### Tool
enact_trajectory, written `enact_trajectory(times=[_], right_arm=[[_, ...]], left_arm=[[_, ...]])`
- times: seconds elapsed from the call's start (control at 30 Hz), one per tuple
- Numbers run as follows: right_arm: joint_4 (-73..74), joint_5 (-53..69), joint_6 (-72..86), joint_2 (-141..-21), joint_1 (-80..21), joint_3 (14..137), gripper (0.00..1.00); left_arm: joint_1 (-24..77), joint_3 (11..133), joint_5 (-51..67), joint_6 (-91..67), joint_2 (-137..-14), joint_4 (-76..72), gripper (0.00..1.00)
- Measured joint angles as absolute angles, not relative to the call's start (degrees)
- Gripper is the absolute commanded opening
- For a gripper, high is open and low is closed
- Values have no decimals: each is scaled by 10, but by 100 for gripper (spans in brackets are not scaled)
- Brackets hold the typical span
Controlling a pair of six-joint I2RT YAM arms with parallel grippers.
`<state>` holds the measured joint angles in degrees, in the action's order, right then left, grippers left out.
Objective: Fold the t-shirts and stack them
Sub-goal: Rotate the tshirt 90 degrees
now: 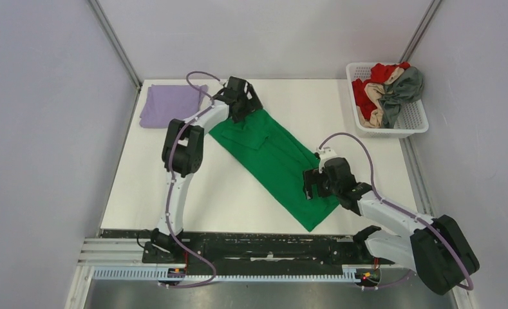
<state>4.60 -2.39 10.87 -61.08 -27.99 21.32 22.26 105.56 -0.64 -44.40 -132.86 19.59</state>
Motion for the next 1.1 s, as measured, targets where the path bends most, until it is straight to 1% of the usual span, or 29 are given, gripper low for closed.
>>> enact_trajectory(times=[0.1,0.2,0.3,0.47,0.53,0.63,0.77,0.9,1.0,1.1], right_arm=[[38,-4,104,-637,-284,214,98],[30,18,98,-639,-304,214,98],[30,32,96,-639,-368,214,98],[8,35,103,-655,-500,215,98],[-8,30,106,-674,-554,222,98],[-15,19,109,-704,-604,243,98],[-1,2,112,-719,-625,265,98],[11,-19,119,-704,-626,283,98],[7,-41,132,-659,-626,285,98],[0,-67,144,-609,-626,285,98]], left_arm=[[222,1175,17,-444,-1404,206,100],[223,1325,46,-448,-1499,207,100],[223,1430,73,-481,-1579,158,100],[230,1478,93,-562,-1644,33,100],[236,1484,92,-572,-1658,-2,100],[245,1484,84,-572,-1661,-27,100],[256,1484,77,-569,-1661,-44,100],[259,1480,80,-556,-1655,-45,100],[262,1465,92,-531,-1626,-22,100],[267,1421,108,-501,-1554,4,100]])
